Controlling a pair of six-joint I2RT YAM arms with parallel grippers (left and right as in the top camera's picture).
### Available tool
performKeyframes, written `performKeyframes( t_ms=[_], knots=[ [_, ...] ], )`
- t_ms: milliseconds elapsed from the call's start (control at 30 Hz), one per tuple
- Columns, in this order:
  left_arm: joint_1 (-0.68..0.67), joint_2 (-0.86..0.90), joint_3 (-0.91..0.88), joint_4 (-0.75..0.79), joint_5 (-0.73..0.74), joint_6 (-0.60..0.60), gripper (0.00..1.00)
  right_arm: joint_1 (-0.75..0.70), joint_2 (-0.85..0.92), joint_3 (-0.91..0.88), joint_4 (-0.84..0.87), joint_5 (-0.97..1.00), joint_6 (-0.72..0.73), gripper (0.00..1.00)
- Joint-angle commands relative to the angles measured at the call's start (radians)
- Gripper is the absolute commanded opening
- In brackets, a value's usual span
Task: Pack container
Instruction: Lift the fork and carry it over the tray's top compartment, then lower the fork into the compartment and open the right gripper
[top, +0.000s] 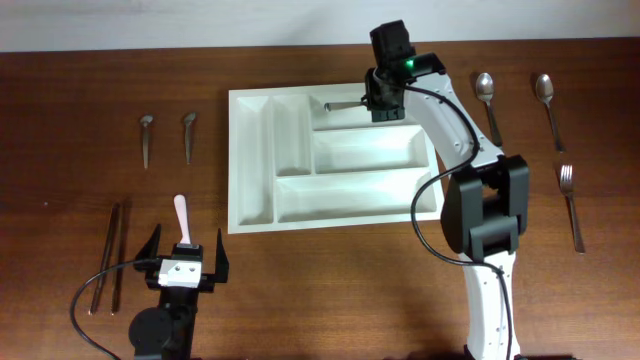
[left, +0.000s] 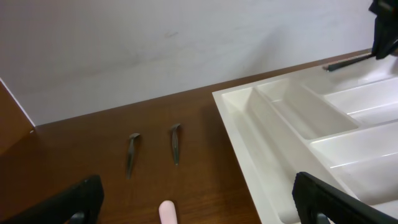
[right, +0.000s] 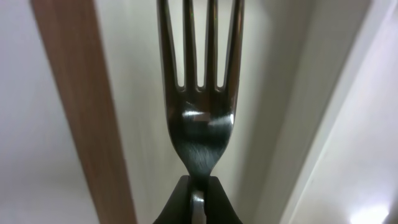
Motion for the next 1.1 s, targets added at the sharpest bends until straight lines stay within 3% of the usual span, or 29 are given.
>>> performKeyframes(
  t_ms=[0,400,467,567,633,833,933,1067],
  knots=[
    [0.003,-0.008,-0.008,0.000,-0.007,-0.002,0.99,0.004,0.029,0.016,0.003,0.025,0.022,0.04],
    [0.003,-0.008,-0.008,0.000,-0.007,-0.002,0.99,0.002,0.061,0.016,0.022,0.042,0.021,0.05],
    [0.003,-0.008,-0.008,0.000,-0.007,-0.002,0.99,0.002,0.061,0.016,0.039,0.042,0.021,0.15],
    [0.003,-0.008,-0.008,0.000,-0.007,-0.002,0.99,0.002,0.061,0.016,0.051,0.042,-0.009,0.23],
    [0.003,-0.008,-0.008,0.000,-0.007,-0.002,0.99,0.002,0.061,0.016,0.058,0.042,-0.041,0.36],
    [0.003,-0.008,-0.008,0.000,-0.007,-0.002,0.99,-0.016,0.060,0.016,0.097,0.040,-0.154,0.43],
    [0.003,-0.008,-0.008,0.000,-0.007,-0.002,0.99,-0.041,0.048,0.019,0.140,0.033,-0.304,0.61],
    [0.003,-0.008,-0.008,0.000,-0.007,-0.002,0.99,-0.107,-0.002,0.021,0.140,0.037,-0.375,0.85]
  ],
)
